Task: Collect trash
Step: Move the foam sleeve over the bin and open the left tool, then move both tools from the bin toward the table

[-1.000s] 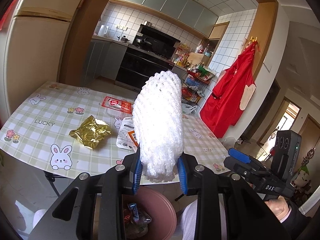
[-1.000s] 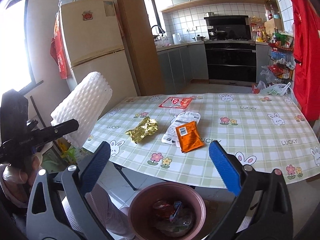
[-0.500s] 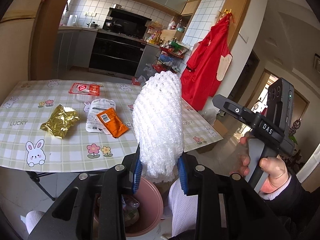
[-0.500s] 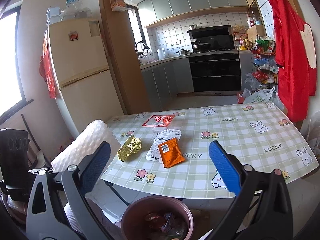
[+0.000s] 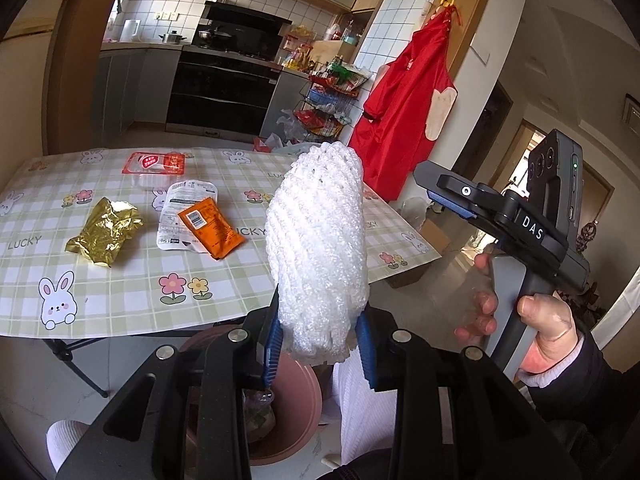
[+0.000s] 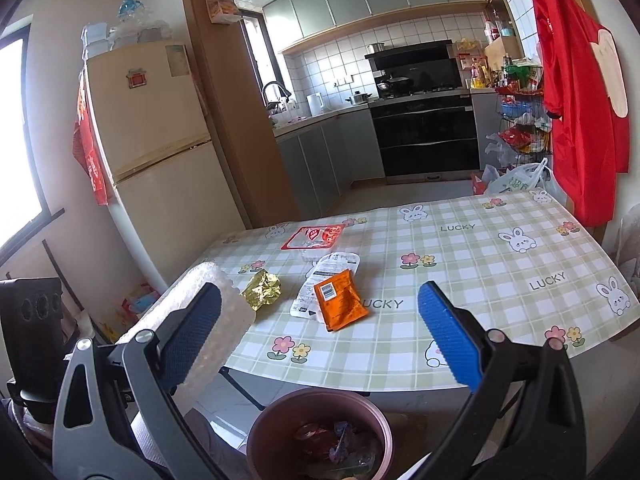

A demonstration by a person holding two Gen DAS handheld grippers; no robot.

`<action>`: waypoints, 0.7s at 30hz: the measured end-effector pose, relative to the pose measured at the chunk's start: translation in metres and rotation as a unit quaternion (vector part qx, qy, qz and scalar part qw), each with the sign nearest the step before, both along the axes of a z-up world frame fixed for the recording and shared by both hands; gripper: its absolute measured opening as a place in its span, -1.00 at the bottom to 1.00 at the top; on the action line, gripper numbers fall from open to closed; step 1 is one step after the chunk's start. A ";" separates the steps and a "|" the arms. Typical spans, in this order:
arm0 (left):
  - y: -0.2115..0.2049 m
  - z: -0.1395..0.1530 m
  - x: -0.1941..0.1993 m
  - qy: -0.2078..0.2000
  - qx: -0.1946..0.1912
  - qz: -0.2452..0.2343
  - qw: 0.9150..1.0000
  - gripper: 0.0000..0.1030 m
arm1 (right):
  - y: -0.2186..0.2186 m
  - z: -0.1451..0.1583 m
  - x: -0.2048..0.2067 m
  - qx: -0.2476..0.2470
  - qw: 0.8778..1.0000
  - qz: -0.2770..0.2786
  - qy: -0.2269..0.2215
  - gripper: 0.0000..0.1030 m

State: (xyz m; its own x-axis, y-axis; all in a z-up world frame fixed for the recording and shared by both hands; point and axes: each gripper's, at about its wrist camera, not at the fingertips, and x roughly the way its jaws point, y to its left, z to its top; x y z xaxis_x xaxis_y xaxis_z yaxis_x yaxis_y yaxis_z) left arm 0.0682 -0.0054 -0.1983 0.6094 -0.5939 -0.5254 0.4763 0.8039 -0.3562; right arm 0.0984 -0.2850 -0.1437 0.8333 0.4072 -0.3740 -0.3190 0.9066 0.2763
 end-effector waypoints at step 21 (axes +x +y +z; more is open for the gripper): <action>0.036 -0.024 0.020 0.074 -0.016 0.106 0.991 0.88 | 0.003 -0.002 -0.001 -0.005 1.000 -0.004 0.003 0.89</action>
